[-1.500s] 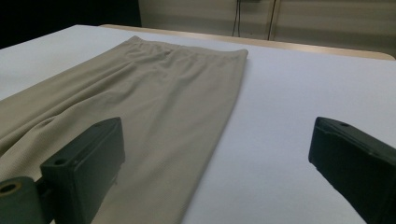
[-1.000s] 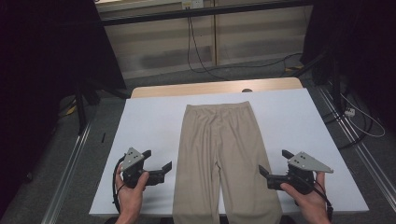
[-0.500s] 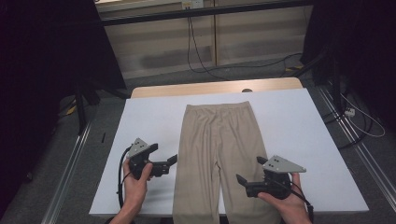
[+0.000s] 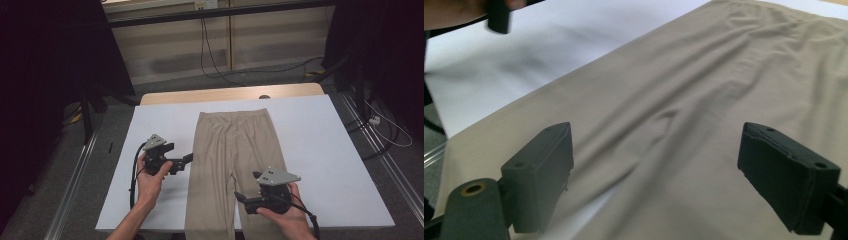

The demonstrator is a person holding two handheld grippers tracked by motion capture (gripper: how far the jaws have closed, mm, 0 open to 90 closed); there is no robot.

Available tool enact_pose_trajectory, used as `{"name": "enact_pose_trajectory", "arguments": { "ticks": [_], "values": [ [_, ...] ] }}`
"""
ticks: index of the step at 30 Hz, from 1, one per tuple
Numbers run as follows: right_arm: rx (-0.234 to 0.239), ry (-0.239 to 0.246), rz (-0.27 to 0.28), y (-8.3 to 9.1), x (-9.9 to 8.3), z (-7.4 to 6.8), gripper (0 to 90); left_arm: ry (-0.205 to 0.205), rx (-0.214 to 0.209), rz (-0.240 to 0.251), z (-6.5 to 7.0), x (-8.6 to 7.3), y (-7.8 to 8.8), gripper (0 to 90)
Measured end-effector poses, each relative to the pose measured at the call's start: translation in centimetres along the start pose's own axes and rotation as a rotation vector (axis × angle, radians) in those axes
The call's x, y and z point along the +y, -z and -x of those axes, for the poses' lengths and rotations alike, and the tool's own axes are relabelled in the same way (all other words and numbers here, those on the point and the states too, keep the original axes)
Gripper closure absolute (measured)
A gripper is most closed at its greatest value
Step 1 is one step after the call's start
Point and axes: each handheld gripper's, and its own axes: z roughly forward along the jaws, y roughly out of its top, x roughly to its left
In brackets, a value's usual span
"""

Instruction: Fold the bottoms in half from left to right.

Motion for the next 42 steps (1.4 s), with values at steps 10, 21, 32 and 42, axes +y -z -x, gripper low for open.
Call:
{"name": "enact_pose_trajectory", "arguments": {
  "ticks": [10,21,32,42],
  "values": [
    [0.063,0.02,-0.017,-1.8,1.5,-2.4,15.0,-0.038,-0.004,-0.032,-0.7,2.5,-2.1,8.5],
    [0.111,0.043,-0.118,-4.6,4.0,-4.5,15.7,-0.062,0.029,-0.03,-2.1,4.9,-4.5,8.5],
    [0.182,0.109,-0.177,-8.8,3.7,-9.4,55.0,-0.033,0.048,-0.008,-2.8,4.6,-6.7,10.3],
    [0.186,0.118,-0.234,-11.7,2.4,-12.2,40.2,-0.016,0.064,-0.017,-3.5,4.3,-6.8,10.1]
  ]
}}
